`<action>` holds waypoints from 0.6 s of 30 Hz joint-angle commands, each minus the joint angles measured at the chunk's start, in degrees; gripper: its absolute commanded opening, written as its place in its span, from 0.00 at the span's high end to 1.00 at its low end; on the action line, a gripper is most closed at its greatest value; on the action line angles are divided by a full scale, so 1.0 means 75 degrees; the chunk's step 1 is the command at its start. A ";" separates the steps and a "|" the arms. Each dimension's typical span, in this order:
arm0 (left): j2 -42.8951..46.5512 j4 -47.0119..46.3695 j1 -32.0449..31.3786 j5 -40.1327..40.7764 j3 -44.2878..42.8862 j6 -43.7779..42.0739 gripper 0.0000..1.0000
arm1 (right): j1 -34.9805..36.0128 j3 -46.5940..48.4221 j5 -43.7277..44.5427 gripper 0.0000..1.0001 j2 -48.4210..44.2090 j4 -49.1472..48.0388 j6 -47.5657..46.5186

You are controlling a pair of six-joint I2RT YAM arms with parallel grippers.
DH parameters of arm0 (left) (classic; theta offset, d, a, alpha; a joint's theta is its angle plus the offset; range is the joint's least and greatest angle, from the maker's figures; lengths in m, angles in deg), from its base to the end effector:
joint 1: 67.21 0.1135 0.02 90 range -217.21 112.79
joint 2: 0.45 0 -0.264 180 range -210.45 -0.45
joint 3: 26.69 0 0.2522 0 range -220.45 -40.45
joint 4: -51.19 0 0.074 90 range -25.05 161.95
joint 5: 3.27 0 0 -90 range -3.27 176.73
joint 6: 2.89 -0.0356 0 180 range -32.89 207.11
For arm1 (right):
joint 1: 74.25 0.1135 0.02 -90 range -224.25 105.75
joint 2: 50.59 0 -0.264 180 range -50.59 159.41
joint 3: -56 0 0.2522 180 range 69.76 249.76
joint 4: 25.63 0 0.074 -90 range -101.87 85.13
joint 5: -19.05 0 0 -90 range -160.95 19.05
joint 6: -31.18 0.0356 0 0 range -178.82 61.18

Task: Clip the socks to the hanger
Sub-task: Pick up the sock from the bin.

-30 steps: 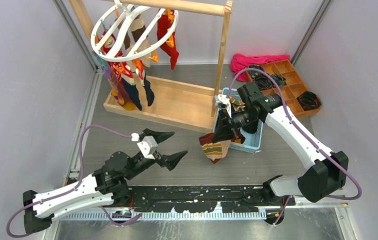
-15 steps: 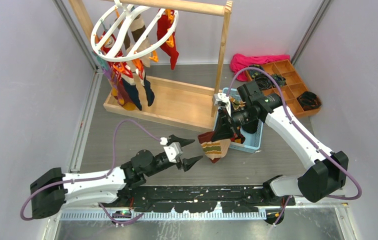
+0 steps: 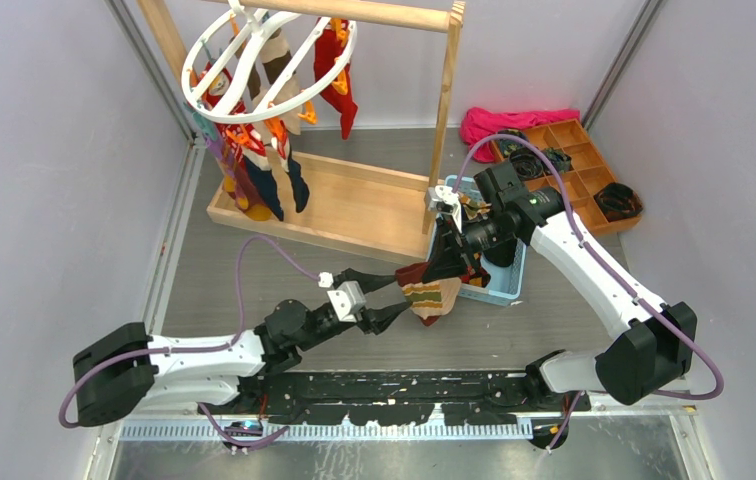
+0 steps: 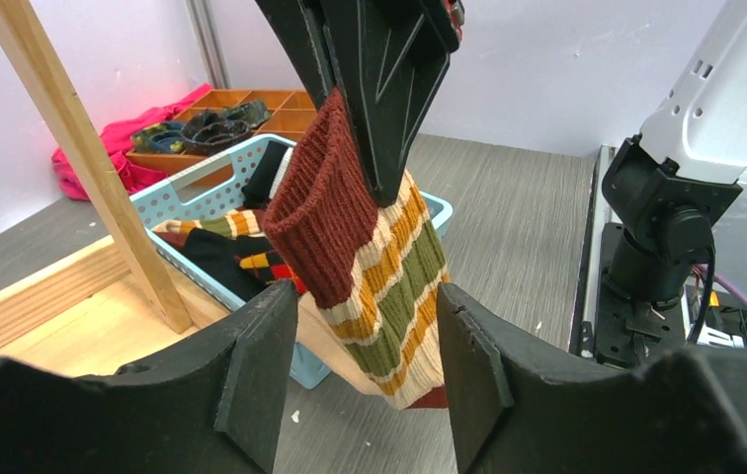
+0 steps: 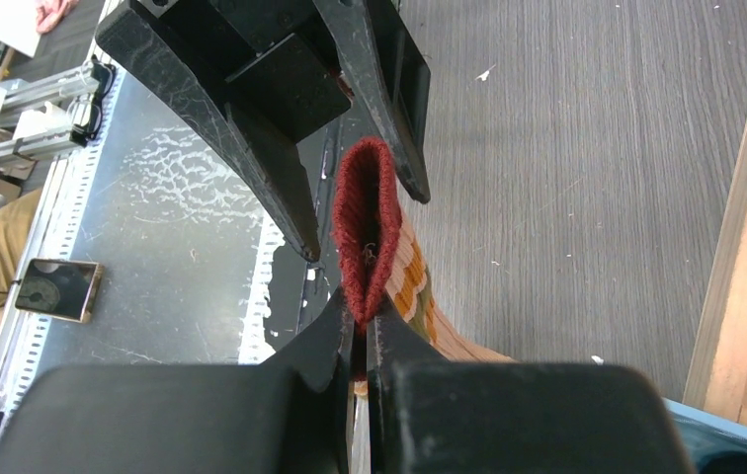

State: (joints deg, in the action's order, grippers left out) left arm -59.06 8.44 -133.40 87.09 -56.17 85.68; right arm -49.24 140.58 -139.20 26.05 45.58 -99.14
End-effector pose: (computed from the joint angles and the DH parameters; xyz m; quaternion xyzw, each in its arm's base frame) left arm 0.0847 -0.1914 0.2419 0.3420 0.5151 -0.4193 0.6648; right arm 0.2108 0.1348 0.3273 -0.5439 0.6080 0.5155 0.2624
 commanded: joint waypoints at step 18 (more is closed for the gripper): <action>-0.1056 -0.1506 0.0037 -0.0137 -0.0552 0.0324 0.98 | 0.0040 0.0084 -0.0205 0.99 -0.0176 -0.0171 0.0084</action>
State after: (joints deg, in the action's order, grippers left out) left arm -67.21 1.49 -133.40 85.80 -58.91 88.22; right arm -49.24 140.58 -139.40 26.05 45.53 -99.07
